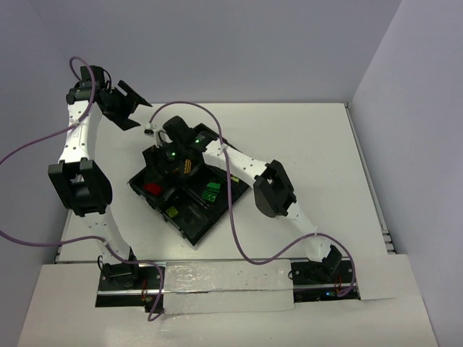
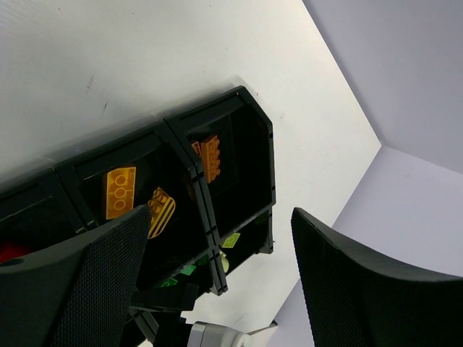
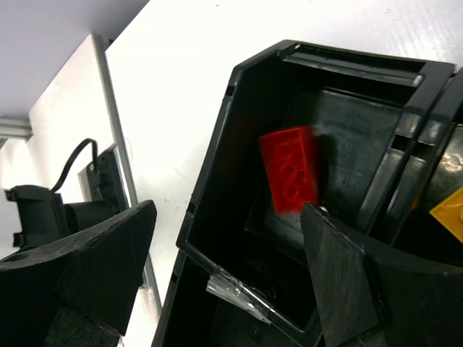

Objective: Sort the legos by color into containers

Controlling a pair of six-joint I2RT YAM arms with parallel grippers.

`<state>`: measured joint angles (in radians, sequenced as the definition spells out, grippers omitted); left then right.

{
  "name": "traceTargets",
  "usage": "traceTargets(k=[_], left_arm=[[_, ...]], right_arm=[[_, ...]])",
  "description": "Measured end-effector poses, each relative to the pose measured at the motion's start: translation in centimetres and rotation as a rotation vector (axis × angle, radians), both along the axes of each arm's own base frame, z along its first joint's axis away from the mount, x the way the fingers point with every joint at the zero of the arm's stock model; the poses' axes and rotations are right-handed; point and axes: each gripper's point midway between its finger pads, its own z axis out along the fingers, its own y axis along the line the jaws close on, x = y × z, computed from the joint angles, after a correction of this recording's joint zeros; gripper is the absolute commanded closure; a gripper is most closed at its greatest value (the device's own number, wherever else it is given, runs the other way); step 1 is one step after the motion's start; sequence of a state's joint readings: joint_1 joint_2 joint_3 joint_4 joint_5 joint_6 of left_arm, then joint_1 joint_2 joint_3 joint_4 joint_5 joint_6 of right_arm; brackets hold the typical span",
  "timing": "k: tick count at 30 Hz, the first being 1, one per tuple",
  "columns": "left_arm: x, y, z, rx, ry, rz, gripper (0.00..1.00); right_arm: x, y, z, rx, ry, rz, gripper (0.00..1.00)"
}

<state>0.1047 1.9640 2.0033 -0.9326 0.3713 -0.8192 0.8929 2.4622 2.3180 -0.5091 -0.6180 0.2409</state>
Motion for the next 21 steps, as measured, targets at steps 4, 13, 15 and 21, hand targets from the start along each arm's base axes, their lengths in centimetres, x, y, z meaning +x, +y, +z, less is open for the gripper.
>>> traceTargets(k=[4,13,15,21], left_arm=[[0.0,0.0,0.0,0.001,0.001,0.001,0.14],[0.0,0.5,-0.3,0.024,0.011,0.019,0.14],[0.0,0.7,-0.4,0.033,0.012,0.027,0.14],[0.0,1.7,-0.6,0.081,0.018,0.066,0.14]], right_arm=[[0.7,-0.2,-0.3,-0.02,-0.038,-0.03,0.1],[6.1,-11.3,4.5,-0.179,-0.182,-0.379,0.07],[8.9,-16.1,7.7,-0.183,-0.227,-0.533,0.06],[14.1,-33.0,16.1,-0.197,-0.299,-1.037,0.0]])
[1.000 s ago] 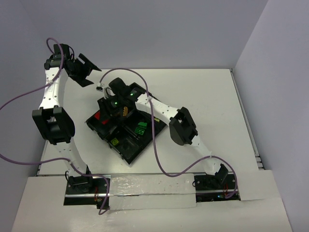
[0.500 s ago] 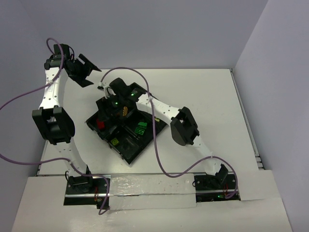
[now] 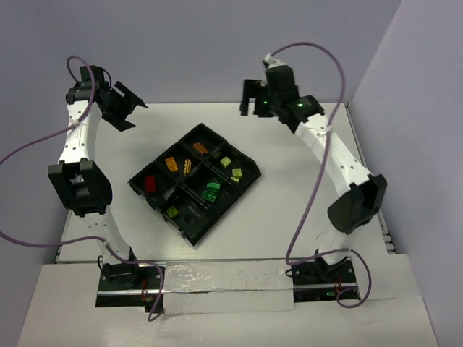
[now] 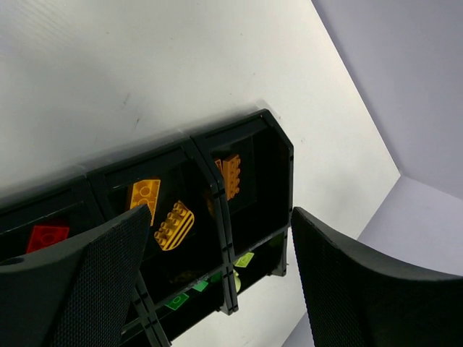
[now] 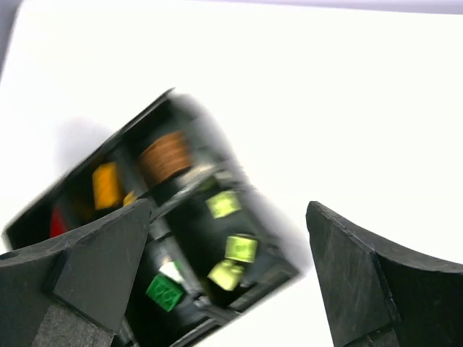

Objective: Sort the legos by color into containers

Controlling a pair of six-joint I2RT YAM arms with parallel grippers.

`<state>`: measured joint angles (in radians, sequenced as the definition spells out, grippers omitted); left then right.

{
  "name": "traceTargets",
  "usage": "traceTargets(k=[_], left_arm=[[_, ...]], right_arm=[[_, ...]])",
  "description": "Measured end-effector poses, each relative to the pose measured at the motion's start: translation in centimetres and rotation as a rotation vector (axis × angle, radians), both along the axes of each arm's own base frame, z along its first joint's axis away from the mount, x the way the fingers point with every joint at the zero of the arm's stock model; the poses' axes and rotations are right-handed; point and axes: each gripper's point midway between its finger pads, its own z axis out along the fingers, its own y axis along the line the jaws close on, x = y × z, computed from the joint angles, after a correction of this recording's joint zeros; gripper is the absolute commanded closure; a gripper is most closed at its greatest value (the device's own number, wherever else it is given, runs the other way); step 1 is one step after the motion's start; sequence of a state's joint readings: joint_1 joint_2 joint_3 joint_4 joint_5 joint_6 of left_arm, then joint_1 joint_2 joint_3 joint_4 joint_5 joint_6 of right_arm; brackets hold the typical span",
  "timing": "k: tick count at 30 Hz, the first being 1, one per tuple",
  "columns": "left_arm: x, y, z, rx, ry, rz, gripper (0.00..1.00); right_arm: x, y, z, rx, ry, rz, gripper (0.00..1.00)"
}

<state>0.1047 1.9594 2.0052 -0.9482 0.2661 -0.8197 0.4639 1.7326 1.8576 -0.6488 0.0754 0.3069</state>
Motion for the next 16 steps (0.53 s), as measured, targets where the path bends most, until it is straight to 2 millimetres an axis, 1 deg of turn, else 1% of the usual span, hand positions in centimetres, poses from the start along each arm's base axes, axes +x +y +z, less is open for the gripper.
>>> traceTargets(k=[1,3,5,7,9,11,13,16], left_arm=[[0.0,0.2,0.1,0.01,-0.003,0.008,0.13],[-0.2,0.6,0.6,0.033,-0.015,0.018,0.13],[-0.5,0.9,1.7,0.058,-0.041,0.024,0.13],[-0.9,1.2,3.2,0.083,-0.076,0.029,0.13],[-1.5,1.6,5.0,0.112,-0.121,0.034,0.13],[-2.3,1.8,7.0,0.137,-0.174,0.04,0.13],[-3.3,2.0,8.8,0.161,-0.222,0.042,0.12],[-4.8,2.1,11.4,0.186,-0.295,0.05,0.12]], right_arm=[[0.0,-2.2,0.8,-0.003,-0.01,-0.07,0.0],[-0.5,-5.2,1.6,-0.022,-0.014,-0.188,0.0],[-1.3,-7.6,1.5,-0.054,0.002,-0.284,0.0],[-2.0,-9.5,0.6,-0.091,0.033,-0.357,0.0],[-2.7,-11.0,-0.8,-0.13,0.072,-0.405,0.01],[-3.3,-11.9,-2.4,-0.168,0.117,-0.421,0.01],[-3.8,-12.3,-3.6,-0.194,0.15,-0.419,0.01],[-4.6,-12.5,-4.6,-0.207,0.174,-0.402,0.02]])
